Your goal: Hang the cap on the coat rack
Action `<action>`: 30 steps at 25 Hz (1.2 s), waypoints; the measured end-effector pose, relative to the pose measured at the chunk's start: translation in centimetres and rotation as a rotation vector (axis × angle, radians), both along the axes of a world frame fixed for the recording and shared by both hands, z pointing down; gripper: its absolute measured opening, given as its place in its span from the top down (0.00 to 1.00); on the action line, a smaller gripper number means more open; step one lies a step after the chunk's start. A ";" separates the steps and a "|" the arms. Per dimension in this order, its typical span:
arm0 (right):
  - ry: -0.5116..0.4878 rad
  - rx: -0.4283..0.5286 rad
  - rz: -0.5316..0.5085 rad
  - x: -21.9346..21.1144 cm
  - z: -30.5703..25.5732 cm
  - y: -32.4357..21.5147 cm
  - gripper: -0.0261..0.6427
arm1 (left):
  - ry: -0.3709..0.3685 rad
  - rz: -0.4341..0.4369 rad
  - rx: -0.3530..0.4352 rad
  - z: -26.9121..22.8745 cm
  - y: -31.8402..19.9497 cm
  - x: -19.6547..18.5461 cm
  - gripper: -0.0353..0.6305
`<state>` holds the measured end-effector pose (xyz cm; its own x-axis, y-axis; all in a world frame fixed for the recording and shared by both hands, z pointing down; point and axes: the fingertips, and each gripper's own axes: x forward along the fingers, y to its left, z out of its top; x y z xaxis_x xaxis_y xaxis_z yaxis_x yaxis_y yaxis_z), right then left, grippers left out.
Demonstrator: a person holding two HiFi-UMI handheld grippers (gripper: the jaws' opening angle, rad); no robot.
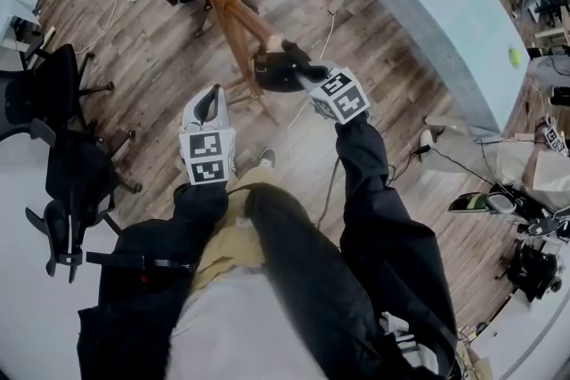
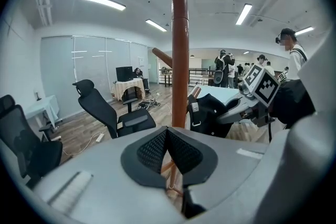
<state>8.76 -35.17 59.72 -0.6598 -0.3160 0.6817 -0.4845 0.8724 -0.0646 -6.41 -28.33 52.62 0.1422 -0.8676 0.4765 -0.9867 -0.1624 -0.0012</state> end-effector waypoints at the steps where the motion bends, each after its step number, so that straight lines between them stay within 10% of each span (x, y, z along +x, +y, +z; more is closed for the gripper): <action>1: 0.004 -0.001 0.005 -0.2 0.3 0.0 0.93 | 0.000 0.005 0.002 -0.1 -0.2 -0.1 0.96; 12: -0.118 0.042 0.319 2.4 -2.0 0.3 0.52 | 0.025 0.062 0.060 -2.9 -2.5 -0.8 0.96; 30: -0.395 0.407 0.406 -5.6 -19.1 4.3 0.80 | 0.128 0.254 0.215 -10.7 -2.9 1.2 0.95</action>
<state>3.12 -30.90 40.62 -0.6097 -0.7696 0.1899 -0.7850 0.6194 -0.0099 -5.19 -31.21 41.90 0.4129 -0.8754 0.2515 -0.9093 -0.4118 0.0596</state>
